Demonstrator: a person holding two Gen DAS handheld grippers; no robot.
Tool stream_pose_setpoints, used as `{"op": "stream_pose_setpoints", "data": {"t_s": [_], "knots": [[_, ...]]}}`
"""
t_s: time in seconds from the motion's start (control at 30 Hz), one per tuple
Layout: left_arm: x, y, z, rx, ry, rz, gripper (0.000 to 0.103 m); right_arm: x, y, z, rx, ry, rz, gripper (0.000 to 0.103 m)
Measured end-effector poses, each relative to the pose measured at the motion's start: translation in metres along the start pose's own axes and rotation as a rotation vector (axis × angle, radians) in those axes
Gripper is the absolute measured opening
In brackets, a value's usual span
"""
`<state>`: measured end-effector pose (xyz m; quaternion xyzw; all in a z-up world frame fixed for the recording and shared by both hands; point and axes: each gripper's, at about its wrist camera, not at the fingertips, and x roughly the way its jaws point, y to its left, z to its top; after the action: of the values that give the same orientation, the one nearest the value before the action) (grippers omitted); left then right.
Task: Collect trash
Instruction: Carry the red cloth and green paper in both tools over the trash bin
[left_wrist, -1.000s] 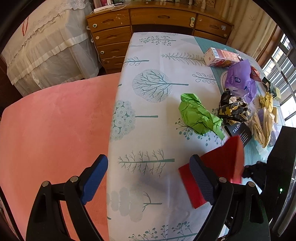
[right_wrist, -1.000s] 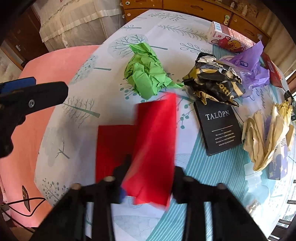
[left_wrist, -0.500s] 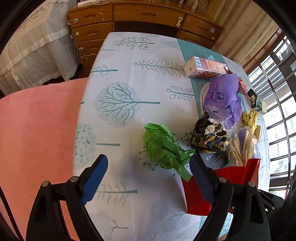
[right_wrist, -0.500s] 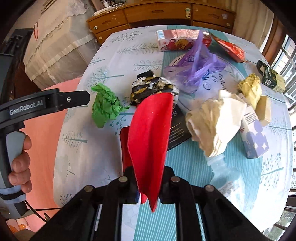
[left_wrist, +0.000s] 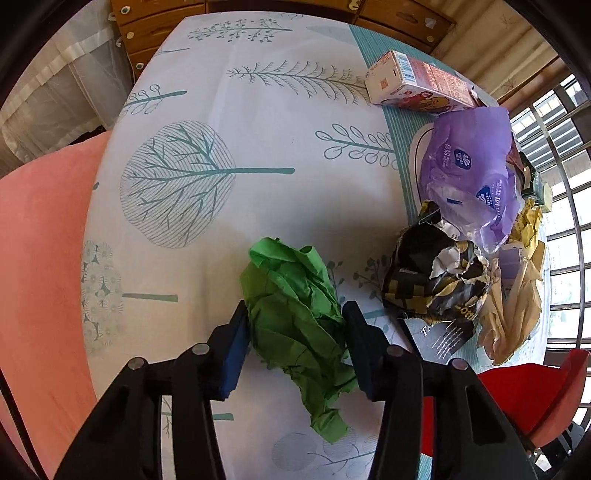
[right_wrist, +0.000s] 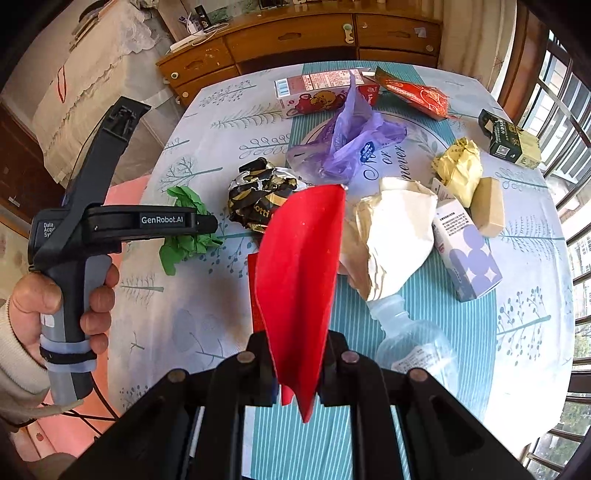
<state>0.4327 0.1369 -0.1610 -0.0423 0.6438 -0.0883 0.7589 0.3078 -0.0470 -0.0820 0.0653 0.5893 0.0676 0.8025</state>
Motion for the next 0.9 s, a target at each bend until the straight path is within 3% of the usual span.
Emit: {"op": "stream_pose_setpoints", "data": {"t_s": [0.2, 0.47, 0.73, 0.9], "knots": [[-0.020, -0.006, -0.023, 0.019, -0.036, 0.003, 0.040, -0.017, -0.007, -0.010, -0.004, -0.029, 0.028, 0.014], [-0.078, -0.017, -0.080, -0.014, -0.113, -0.034, 0.040, -0.057, -0.022, -0.040, -0.054, -0.074, 0.072, 0.014], [-0.147, -0.076, -0.193, -0.033, -0.216, -0.051, 0.040, -0.109, -0.058, -0.111, -0.152, -0.094, 0.123, 0.014], [-0.164, -0.125, -0.271, 0.007, -0.252, -0.031, 0.040, -0.133, -0.091, -0.169, -0.187, -0.077, 0.135, 0.014]]}}
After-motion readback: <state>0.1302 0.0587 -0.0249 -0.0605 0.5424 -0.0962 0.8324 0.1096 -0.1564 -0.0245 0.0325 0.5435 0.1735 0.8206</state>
